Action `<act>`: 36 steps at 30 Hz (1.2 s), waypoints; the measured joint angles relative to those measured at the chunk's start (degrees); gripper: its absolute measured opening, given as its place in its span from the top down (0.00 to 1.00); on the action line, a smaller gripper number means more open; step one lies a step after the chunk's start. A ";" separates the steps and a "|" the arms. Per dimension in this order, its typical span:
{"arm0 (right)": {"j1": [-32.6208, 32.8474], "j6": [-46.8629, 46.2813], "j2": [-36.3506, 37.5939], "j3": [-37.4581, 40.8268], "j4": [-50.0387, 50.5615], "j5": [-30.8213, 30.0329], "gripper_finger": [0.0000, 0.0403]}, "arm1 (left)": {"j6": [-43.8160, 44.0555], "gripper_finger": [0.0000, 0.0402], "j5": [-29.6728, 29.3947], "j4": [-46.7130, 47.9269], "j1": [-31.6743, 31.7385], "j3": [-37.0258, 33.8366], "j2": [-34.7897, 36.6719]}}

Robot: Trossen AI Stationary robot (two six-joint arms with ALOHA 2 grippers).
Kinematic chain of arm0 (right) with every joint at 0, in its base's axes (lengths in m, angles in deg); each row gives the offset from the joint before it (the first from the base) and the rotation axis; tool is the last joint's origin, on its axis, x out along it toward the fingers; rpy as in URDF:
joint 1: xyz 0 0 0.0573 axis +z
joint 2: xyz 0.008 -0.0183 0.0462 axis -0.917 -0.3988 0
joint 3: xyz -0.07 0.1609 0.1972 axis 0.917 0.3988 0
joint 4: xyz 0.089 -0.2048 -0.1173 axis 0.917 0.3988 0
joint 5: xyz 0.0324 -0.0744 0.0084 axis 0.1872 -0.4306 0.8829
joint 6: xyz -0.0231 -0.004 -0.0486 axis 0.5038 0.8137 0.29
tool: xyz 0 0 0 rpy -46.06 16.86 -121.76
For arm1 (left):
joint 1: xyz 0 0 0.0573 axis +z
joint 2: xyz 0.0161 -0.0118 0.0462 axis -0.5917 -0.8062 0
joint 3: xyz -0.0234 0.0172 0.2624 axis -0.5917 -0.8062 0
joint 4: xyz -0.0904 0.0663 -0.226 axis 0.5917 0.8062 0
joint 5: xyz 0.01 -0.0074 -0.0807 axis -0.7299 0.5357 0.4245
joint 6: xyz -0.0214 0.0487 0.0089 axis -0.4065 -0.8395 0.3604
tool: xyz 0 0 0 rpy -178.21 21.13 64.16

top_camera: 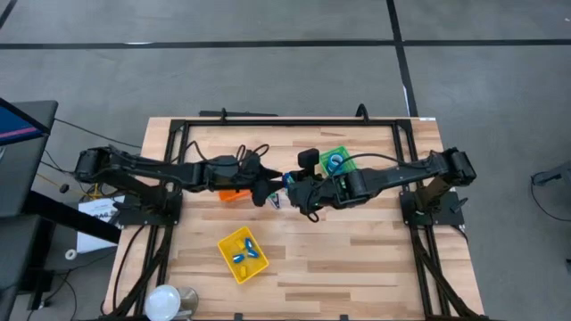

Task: Pick and place Stapler, Stapler remover, tape
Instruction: Put the blue stapler into the yellow basket

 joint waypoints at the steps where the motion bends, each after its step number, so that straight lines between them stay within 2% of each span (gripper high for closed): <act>1: 0.02 0.02 0.00 0.00 -0.02 0.00 1.00 | -0.02 0.37 0.60 0.13 0.00 -0.01 -0.36; 13: -0.22 0.02 0.00 0.00 -1.30 0.00 1.00 | -0.47 0.39 1.98 -0.70 -0.24 0.00 -1.38; 28: -0.31 0.04 0.00 0.00 -2.03 0.04 1.00 | -0.70 0.67 1.95 -0.72 -0.26 0.00 -1.38; 36: -0.33 0.02 0.00 0.00 -1.95 0.04 1.00 | -0.70 0.79 1.94 -0.72 -0.26 0.00 -1.38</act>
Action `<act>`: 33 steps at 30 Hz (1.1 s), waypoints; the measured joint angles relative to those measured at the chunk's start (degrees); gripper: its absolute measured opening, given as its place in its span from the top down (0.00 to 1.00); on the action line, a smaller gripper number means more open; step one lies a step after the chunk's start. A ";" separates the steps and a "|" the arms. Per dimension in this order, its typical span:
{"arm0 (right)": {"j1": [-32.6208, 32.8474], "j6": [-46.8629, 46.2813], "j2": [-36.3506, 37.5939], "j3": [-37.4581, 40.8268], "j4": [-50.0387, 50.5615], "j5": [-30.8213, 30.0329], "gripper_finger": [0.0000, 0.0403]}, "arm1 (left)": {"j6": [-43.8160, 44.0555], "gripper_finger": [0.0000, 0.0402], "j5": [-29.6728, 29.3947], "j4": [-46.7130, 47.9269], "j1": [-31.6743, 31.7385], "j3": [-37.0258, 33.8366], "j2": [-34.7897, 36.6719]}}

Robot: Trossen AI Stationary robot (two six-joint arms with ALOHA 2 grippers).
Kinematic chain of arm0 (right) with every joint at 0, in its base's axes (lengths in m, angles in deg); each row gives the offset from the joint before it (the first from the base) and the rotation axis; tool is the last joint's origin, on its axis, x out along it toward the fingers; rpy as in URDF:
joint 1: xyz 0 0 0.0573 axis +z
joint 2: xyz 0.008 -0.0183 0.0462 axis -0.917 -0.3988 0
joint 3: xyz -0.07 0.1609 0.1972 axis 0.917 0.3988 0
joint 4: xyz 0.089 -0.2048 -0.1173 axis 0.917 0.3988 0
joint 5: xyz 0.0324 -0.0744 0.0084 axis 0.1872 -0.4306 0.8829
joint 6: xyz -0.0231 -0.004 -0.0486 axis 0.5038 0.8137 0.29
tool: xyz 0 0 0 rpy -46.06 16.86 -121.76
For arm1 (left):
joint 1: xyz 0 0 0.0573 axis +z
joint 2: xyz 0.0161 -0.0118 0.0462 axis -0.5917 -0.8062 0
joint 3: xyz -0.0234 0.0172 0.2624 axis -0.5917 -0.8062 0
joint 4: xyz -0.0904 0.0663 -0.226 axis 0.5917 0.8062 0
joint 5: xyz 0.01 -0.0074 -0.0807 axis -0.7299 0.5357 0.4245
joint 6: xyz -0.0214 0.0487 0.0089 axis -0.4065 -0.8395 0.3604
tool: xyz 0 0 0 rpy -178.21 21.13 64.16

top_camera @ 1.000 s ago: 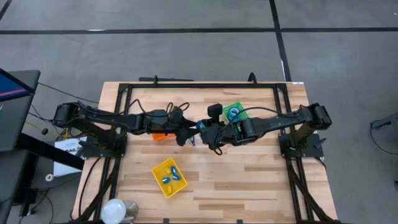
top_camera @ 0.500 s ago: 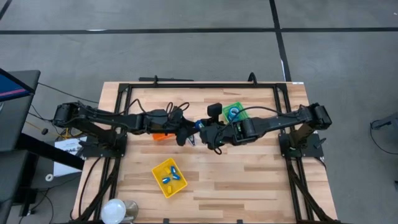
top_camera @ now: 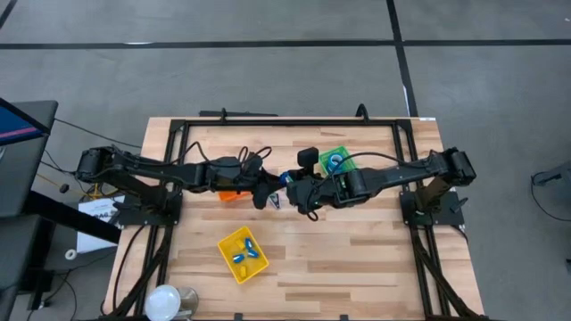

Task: Pick and place Stapler, Stapler remover, tape
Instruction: Put the blue stapler into the yellow basket

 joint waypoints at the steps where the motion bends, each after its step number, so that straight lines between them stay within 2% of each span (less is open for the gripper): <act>1: 0.00 0.02 0.00 0.00 0.06 0.00 1.00 | 0.02 0.80 0.01 0.02 0.00 0.00 0.00; 11: 0.00 0.02 0.02 0.00 0.09 -0.02 0.99 | 0.02 0.83 -0.04 0.02 0.00 0.00 0.00; 17: 0.04 0.07 0.02 0.00 -0.16 0.05 0.94 | -0.02 0.84 0.00 -0.04 0.00 0.00 0.00; 25: 0.13 -0.53 0.65 0.00 -1.57 0.42 0.80 | -0.02 0.84 0.13 -0.04 0.00 0.00 -0.02; 33: 0.64 -2.42 5.05 0.00 -2.02 3.44 0.64 | -2.13 0.84 0.13 -0.14 0.17 0.04 0.65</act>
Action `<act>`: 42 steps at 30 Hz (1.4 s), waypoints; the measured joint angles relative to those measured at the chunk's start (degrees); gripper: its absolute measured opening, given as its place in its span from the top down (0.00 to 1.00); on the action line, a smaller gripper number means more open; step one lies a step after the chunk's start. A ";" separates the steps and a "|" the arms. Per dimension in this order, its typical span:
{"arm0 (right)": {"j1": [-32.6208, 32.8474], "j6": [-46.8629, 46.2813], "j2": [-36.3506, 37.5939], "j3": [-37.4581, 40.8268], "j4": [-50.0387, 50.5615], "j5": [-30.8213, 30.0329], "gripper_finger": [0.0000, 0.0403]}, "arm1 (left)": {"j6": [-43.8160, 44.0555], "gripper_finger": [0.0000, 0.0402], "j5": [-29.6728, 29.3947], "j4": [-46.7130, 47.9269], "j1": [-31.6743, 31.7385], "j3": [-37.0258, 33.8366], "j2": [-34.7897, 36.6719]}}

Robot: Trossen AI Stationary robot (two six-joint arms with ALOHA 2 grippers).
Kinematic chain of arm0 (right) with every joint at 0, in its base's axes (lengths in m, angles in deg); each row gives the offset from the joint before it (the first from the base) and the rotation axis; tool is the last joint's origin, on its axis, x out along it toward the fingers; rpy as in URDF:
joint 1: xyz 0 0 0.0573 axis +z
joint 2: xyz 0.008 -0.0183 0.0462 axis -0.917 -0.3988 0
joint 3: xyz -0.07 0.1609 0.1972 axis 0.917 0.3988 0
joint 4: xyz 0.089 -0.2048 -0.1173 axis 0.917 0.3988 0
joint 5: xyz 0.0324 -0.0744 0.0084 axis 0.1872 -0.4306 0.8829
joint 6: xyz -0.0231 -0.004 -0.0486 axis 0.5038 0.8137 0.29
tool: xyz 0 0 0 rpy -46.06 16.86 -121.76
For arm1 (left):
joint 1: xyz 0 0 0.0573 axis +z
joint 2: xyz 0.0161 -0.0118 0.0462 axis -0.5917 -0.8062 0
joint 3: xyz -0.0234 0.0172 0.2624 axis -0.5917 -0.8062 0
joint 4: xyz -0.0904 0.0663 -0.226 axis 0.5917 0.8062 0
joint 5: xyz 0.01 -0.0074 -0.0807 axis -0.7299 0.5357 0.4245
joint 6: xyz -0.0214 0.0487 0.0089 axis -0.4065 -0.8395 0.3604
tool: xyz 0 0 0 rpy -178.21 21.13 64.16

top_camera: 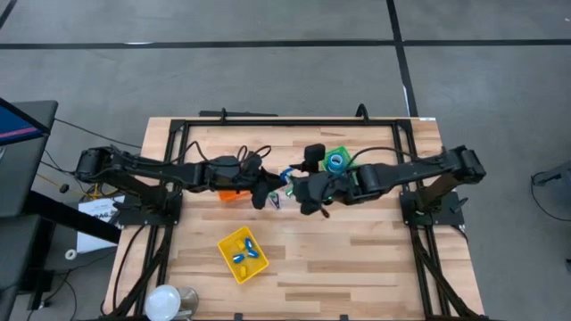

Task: Pick and place Stapler, Stapler remover, tape
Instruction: Put the blue stapler into the yellow basket

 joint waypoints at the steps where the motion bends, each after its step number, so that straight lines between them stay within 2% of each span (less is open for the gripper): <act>1: 0.07 -0.21 0.86 0.00 0.17 0.03 0.62 | -0.38 0.84 0.04 0.58 0.20 -0.03 0.46; 6: 1.06 -3.12 5.04 0.00 0.29 0.02 0.57 | -1.01 0.84 0.04 0.31 0.76 -0.06 1.98; 12: 2.05 -8.07 10.34 0.00 0.30 0.33 0.58 | -3.86 0.84 2.77 2.73 0.77 -0.04 4.98; 18: 1.64 -13.51 14.04 0.00 0.28 6.37 0.62 | -7.54 0.84 8.80 5.40 0.53 -0.02 8.56; 23: 1.26 -15.48 14.16 0.00 0.26 11.26 0.65 | -9.96 0.84 9.53 5.93 0.20 -0.02 10.32; 28: 0.97 -16.89 12.72 0.00 -2.99 16.53 0.73 | -10.98 0.84 9.65 5.92 0.12 0.00 10.32; 37: -0.34 -18.10 9.82 -0.04 -9.33 21.59 0.98 | -11.61 0.84 10.96 5.30 -0.77 0.00 10.32; 42: -2.00 -20.06 8.14 0.02 -11.35 23.74 0.98 | -13.17 0.84 11.04 5.19 -2.18 0.00 10.30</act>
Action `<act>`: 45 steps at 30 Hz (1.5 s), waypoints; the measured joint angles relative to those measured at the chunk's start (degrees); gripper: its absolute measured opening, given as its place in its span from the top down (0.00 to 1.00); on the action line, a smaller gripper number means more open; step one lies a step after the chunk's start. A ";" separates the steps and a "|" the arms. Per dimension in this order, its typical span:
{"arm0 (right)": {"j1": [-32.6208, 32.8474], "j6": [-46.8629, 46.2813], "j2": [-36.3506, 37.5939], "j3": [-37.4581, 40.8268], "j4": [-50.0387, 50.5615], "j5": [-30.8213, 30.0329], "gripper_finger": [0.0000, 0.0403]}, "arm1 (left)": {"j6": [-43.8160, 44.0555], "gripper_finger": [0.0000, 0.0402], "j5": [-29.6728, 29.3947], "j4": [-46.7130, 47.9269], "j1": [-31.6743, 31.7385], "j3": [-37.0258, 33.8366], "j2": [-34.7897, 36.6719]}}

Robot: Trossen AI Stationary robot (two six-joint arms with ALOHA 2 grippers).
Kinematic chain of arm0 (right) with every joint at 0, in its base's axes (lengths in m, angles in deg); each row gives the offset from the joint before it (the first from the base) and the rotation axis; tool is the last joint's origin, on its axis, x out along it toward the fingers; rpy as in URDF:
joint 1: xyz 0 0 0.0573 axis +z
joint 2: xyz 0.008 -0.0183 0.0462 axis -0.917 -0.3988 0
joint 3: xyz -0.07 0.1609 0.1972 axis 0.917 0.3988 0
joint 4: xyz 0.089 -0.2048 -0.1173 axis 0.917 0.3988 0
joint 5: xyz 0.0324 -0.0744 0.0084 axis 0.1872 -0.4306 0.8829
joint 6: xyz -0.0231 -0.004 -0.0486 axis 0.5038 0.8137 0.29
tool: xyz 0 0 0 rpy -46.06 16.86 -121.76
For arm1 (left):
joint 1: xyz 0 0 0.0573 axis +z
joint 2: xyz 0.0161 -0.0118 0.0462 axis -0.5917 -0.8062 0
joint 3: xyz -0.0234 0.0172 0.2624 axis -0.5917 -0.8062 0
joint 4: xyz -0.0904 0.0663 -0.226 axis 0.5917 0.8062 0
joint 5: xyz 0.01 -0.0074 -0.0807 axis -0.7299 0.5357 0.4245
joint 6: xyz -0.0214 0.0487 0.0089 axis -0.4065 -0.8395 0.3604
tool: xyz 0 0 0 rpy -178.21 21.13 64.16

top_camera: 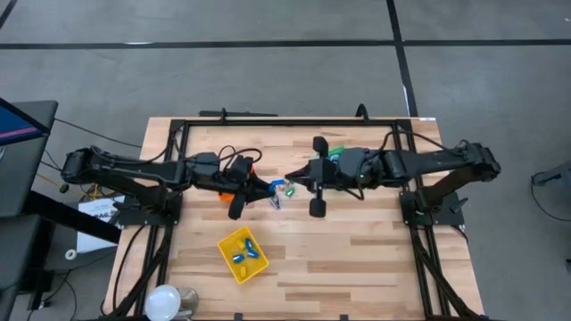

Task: Pick and place Stapler, Stapler remover, tape
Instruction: Put the blue stapler into the yellow basket

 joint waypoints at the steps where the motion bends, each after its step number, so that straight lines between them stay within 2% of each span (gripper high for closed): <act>1: -0.38 -0.25 -0.18 0.00 -0.05 1.02 0.99 | -0.15 0.84 0.00 -0.06 -0.12 0.00 0.00; 12: -3.10 -2.49 -3.05 0.00 0.77 9.39 1.00 | -1.22 0.84 -0.46 -1.09 -0.28 -0.02 0.00; 25: -3.87 -3.57 -5.60 -0.02 3.39 10.68 1.00 | -1.25 0.84 -0.55 -1.59 -0.28 -0.02 0.00; 32: -3.81 -3.61 -6.37 0.00 4.10 13.68 1.00 | -1.25 0.84 -0.51 -1.92 -0.28 -0.02 0.00; 45: -3.86 -4.14 -5.30 0.00 5.05 15.24 1.00 | -1.22 0.84 -0.39 -2.99 -0.31 -0.07 -0.02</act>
